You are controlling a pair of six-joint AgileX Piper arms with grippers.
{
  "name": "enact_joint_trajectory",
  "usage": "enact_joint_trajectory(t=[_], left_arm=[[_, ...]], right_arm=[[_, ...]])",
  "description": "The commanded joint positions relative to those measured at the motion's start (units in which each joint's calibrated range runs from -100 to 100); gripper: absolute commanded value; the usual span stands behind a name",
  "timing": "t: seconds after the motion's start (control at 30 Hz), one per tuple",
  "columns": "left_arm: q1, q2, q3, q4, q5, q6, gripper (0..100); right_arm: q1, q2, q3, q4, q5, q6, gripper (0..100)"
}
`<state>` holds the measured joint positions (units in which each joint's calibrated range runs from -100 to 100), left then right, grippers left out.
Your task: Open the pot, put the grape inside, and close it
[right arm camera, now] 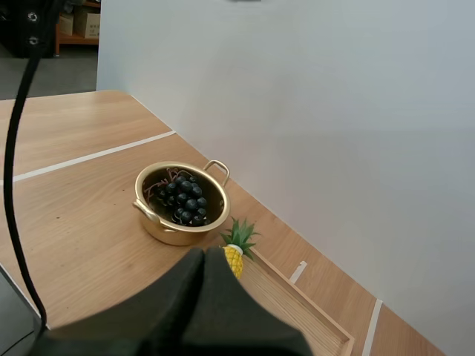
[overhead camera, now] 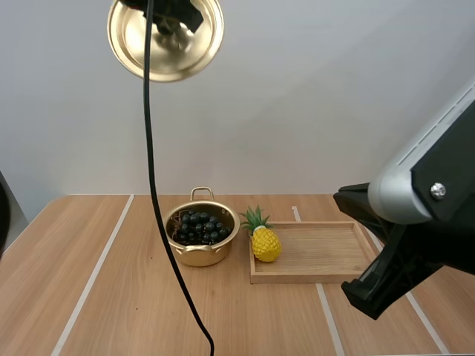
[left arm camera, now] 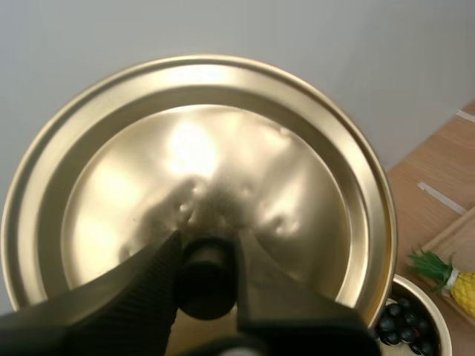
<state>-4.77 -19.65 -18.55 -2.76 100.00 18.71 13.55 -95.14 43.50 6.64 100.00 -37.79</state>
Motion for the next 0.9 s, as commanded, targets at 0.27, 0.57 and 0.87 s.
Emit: enact_joint_trajectory(t=[0.27, 0.57, 0.87], left_arm=[[-0.06, 3.5, 17.5, -2.8, 0.0, 7.6, 0], [-0.06, 10.3, 27.8, -5.3, 0.0, 11.2, 0], [-0.06, 19.7, 28.3, -6.5, 0.0, 11.8, 0]], right_arm=[[0.1, -0.5, 0.0, -0.1, 0.0, 0.2, 0], [0.1, -0.5, 0.0, -0.1, 0.0, 0.2, 0], [0.1, -0.5, 0.0, -0.1, 0.0, 0.2, 0]])
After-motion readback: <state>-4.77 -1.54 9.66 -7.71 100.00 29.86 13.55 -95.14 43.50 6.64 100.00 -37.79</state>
